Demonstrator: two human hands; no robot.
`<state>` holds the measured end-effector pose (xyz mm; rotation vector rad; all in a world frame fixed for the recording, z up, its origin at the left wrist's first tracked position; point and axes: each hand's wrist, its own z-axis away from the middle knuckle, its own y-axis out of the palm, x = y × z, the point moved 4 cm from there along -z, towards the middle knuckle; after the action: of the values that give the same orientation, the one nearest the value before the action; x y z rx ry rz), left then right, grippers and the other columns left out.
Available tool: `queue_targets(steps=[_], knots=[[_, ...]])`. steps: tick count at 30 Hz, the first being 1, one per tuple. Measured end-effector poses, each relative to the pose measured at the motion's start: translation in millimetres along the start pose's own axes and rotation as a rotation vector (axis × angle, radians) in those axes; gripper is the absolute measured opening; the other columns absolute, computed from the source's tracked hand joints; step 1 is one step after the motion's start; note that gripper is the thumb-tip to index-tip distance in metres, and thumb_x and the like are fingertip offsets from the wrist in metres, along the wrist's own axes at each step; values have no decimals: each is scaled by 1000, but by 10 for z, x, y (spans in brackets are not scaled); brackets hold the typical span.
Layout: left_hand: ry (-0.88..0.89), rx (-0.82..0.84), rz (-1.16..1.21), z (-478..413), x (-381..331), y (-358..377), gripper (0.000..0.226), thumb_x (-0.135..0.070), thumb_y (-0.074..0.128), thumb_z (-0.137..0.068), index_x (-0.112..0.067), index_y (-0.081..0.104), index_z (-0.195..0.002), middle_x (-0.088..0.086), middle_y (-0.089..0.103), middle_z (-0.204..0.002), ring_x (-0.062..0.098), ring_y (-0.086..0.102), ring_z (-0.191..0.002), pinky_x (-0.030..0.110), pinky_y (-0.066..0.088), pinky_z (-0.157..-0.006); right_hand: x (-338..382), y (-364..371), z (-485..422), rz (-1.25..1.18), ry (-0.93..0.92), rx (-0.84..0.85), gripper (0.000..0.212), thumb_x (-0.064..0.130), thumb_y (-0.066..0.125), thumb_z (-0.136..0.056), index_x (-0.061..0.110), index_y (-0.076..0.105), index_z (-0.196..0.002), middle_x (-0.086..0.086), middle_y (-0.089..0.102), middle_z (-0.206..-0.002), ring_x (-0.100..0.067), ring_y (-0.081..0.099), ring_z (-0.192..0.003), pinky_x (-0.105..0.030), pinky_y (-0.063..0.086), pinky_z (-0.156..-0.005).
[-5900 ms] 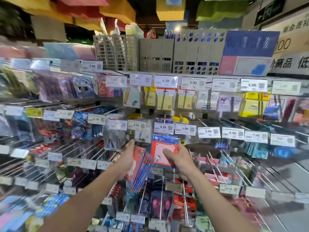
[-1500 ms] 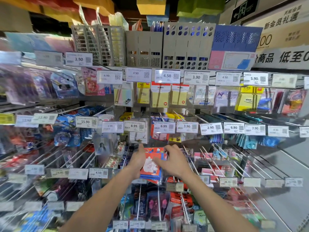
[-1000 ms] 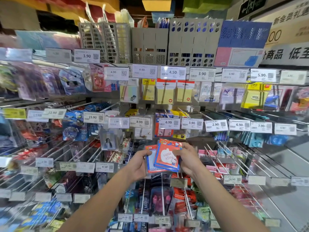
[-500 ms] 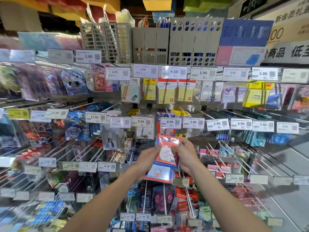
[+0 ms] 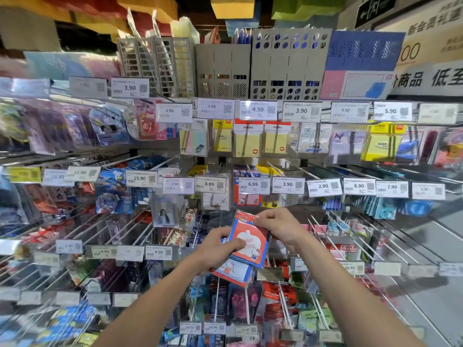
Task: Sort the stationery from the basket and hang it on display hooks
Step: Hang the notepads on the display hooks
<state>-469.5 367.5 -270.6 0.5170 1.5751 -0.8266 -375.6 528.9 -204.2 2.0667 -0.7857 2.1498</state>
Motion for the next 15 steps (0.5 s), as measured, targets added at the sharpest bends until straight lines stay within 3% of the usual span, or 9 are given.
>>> queue_targets(steps=[4, 9, 12, 15], knots=[[8, 19, 14, -1, -7, 30, 21, -30, 73, -97, -17, 75, -113, 1, 79, -108, 24, 75, -101, 47, 59, -95, -10, -15, -41, 9, 7, -30, 19, 9, 65, -96, 6, 70, -78, -9, 75, -73, -15, 70, -64, -23, 51, -57], [45, 32, 0, -7, 24, 24, 25, -31, 72, -96, -13, 75, -113, 1, 79, -109, 21, 76, -99, 38, 61, -89, 3, -21, -49, 92, -32, -44, 23, 9, 63, -98, 10, 65, -74, -3, 70, -69, -10, 64, -58, -18, 43, -48], [60, 11, 11, -38, 61, -14, 24, -31, 71, -97, -12, 74, -112, 2, 79, -109, 23, 76, -97, 35, 61, -83, 87, -34, -85, 448, -161, -152, 14, 22, 65, -93, 16, 69, -81, 4, 69, -80, -13, 64, -74, -26, 44, -60], [121, -20, 14, -60, 58, -64, 22, -25, 68, -99, -9, 75, -113, 2, 77, -114, 18, 74, -102, 25, 56, -81, 290, -79, -3, 825, -461, -468, 13, 30, 67, -91, 18, 69, -86, 7, 59, -83, -14, 53, -79, -29, 37, -64]])
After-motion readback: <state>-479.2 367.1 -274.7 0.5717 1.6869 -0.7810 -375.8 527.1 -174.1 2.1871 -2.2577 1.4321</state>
